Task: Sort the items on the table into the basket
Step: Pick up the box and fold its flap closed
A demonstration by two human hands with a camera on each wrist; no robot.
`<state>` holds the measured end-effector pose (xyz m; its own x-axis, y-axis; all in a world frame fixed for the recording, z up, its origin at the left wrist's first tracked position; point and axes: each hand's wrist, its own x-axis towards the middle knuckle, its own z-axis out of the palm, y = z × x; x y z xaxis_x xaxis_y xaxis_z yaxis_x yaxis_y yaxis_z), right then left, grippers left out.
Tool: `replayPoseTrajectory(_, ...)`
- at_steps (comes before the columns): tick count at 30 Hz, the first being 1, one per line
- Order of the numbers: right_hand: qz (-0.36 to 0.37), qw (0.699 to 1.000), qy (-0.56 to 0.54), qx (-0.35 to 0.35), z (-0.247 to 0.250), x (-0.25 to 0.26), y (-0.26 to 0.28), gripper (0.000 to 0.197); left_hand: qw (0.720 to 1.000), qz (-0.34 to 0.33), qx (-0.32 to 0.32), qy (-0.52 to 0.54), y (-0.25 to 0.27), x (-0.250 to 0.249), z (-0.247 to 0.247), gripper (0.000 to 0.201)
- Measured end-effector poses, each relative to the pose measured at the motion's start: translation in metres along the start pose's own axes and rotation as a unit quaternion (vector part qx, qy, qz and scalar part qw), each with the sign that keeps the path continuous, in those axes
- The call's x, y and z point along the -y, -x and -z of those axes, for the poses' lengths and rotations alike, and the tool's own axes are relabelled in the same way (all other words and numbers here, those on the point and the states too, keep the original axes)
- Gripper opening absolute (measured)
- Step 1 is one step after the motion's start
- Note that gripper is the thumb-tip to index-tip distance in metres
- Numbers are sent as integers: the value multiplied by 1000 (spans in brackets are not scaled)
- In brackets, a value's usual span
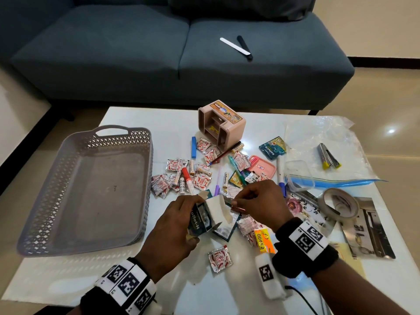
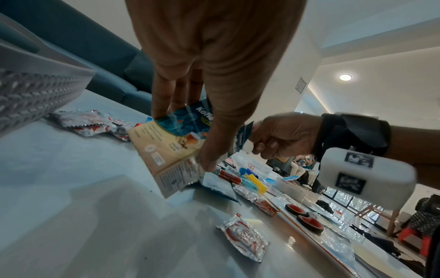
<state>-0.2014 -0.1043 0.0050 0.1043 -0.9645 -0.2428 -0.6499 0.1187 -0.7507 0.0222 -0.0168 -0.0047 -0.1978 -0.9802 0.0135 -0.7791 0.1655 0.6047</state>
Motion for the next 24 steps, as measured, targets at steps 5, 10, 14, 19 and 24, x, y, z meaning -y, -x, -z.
replayPoseTrajectory(5, 5, 973, 218, 79, -12, -11, 3, 39, 999, 21, -20, 12, -1, 5, 2, 84)
replayPoseTrajectory(10, 72, 941, 310, 113, -42, -4, 19, 68, 999, 26, -35, 19, -3, 4, 8, 82)
replayPoseTrajectory(14, 100, 912, 379, 120, -48, 0, 26, 77, 999, 27, -35, 28, -4, 3, 9, 82)
replayPoseTrajectory(19, 113, 903, 399, 111, -44, 4, 28, 49, 999, 27, -36, 30, -5, 3, 9, 82)
replayPoseTrajectory(24, 99, 914, 377, 111, -27, 2, 19, 32, 999, 31, -34, 18, -5, 5, 7, 82)
